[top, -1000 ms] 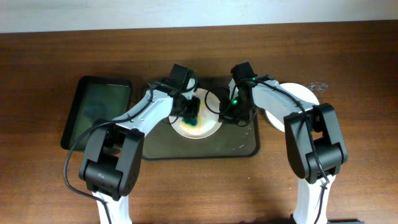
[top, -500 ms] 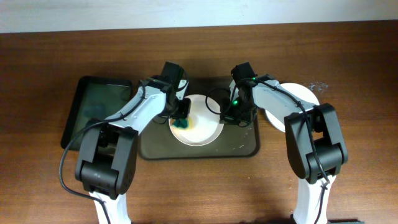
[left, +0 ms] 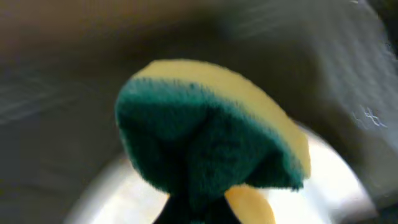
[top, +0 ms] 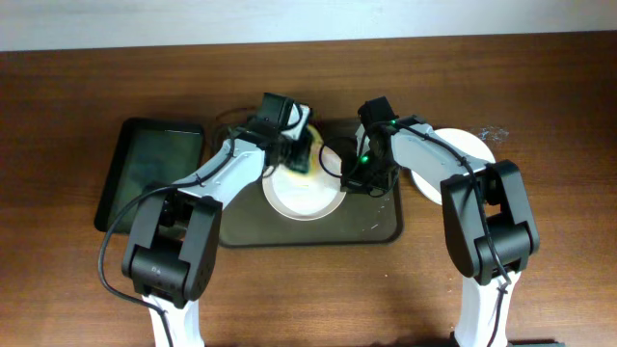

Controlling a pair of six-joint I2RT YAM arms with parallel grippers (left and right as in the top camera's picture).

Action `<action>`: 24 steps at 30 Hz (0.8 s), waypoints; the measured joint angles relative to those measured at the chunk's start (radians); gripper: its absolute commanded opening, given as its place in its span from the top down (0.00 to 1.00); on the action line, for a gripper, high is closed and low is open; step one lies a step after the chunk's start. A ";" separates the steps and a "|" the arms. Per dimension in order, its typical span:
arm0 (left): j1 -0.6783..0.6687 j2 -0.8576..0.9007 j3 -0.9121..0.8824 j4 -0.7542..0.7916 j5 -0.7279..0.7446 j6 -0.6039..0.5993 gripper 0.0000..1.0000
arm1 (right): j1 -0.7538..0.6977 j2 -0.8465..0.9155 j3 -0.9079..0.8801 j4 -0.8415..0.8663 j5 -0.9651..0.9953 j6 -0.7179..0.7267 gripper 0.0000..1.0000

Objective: Clean dirty plates on tray and stack at the side
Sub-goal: 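Scrub the pinkish plate with the sponge in the left gripper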

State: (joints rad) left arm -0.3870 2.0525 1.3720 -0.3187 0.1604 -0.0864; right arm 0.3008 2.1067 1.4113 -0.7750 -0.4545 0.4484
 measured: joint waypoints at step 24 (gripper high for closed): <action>0.060 0.001 0.379 -0.613 -0.437 -0.173 1.00 | 0.009 0.000 0.000 0.004 -0.003 -0.005 0.96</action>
State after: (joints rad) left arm -0.3271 2.0537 1.7508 -0.9321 -0.2768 -0.2596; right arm 0.3099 2.1067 1.4109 -0.7708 -0.4580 0.4435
